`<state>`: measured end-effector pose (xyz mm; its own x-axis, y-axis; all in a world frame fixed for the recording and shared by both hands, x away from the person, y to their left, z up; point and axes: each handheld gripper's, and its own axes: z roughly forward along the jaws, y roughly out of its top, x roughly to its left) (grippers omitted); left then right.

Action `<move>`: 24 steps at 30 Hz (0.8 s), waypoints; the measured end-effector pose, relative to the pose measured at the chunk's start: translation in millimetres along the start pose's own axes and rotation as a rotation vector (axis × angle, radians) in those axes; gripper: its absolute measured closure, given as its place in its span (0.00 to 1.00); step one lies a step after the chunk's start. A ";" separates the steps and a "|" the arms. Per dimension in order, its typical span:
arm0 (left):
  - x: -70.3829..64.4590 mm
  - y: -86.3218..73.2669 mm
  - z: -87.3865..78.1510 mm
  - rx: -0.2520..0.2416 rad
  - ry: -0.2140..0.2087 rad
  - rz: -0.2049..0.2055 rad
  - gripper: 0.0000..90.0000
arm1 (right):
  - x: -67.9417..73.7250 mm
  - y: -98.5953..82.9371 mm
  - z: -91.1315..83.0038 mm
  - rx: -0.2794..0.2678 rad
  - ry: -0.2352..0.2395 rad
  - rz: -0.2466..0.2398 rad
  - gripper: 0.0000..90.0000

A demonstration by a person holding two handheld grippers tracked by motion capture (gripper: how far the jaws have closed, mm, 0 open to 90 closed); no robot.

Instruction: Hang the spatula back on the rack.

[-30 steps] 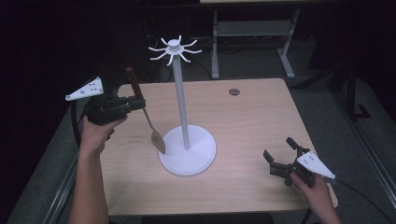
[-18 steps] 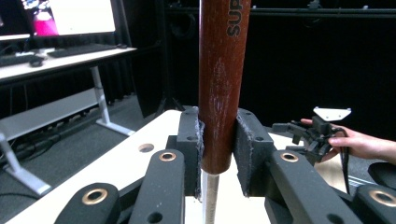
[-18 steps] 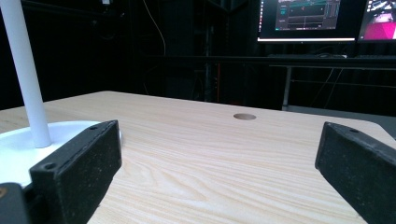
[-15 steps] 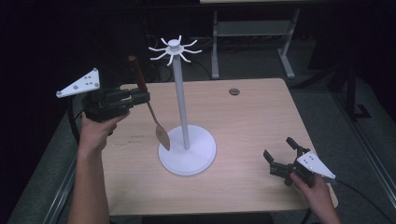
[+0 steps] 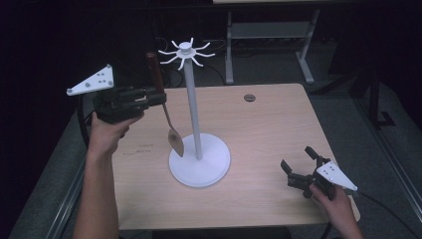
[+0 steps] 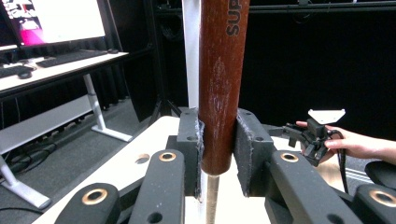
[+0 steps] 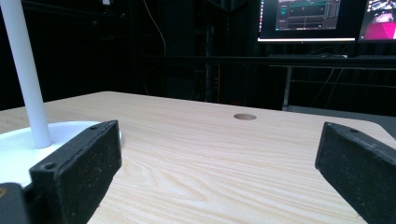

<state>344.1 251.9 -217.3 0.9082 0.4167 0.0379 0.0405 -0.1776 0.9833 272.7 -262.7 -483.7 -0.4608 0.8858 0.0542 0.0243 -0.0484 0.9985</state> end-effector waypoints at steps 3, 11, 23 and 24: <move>2.1 0.5 4.0 0.003 -0.006 -0.005 0.82 | 0.0 0.0 0.0 0.000 0.000 0.001 0.00; 1.7 1.7 14.6 0.008 -0.025 0.001 0.82 | 0.0 0.0 0.0 0.000 0.005 0.001 0.00; 3.4 -1.0 26.8 0.024 -0.033 -0.010 0.82 | 0.3 -0.1 -0.1 0.001 0.005 -0.001 0.00; 3.5 -1.0 27.6 0.029 -0.036 -0.007 0.82 | 0.3 -0.1 -0.1 0.001 0.006 0.000 0.00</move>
<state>358.8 228.9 -223.1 0.9222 0.3860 0.0237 0.0589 -0.2008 0.9779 272.4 -262.4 -483.8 -0.4658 0.8833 0.0537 0.0247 -0.0477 0.9986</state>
